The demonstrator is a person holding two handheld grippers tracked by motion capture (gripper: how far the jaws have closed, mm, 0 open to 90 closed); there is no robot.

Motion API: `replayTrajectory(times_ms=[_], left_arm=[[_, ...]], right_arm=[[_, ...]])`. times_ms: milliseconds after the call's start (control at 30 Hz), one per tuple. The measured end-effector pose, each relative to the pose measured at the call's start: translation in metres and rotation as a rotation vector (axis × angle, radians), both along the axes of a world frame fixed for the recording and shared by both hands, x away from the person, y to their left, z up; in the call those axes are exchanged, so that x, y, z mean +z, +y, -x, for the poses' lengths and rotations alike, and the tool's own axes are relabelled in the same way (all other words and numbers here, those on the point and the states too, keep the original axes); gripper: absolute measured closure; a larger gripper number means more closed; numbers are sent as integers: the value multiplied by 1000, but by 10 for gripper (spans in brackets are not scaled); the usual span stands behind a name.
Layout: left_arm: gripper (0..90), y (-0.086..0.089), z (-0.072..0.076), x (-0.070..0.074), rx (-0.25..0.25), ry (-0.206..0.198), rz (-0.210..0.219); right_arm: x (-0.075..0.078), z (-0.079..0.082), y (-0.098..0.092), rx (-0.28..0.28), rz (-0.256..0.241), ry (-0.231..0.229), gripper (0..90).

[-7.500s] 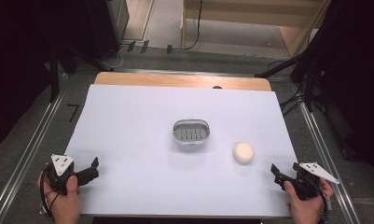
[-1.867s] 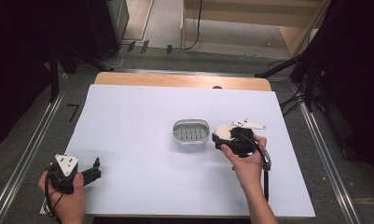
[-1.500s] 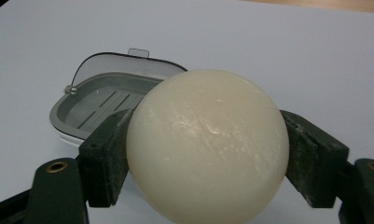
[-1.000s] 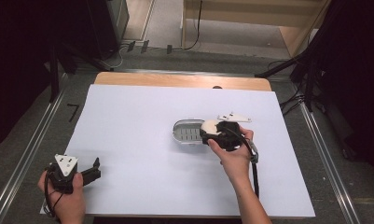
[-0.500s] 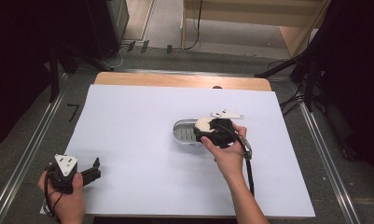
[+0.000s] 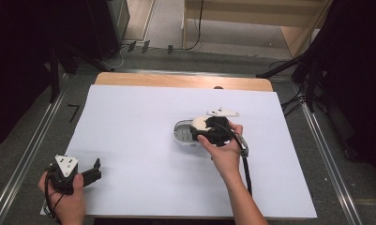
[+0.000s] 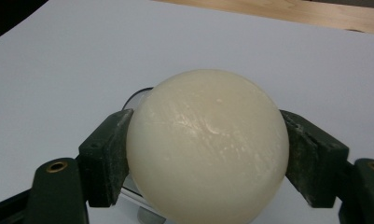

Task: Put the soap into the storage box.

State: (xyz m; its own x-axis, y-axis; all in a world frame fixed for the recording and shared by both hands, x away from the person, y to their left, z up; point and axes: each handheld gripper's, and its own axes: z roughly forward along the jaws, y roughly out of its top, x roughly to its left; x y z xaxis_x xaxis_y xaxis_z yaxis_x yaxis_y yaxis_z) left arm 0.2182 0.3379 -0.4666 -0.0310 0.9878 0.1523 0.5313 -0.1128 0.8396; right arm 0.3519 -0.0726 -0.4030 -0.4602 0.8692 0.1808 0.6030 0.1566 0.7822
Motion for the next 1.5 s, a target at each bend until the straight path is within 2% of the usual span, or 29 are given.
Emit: replayTrajectory(times_ms=[600,1500], left_arm=[[2,0,0,0,0,2,0],[2,0,0,0,-2,3,1]], right_arm=[[-10,-11,17,11,7,28,252],[-25,-19,26,13,34,70,251]])
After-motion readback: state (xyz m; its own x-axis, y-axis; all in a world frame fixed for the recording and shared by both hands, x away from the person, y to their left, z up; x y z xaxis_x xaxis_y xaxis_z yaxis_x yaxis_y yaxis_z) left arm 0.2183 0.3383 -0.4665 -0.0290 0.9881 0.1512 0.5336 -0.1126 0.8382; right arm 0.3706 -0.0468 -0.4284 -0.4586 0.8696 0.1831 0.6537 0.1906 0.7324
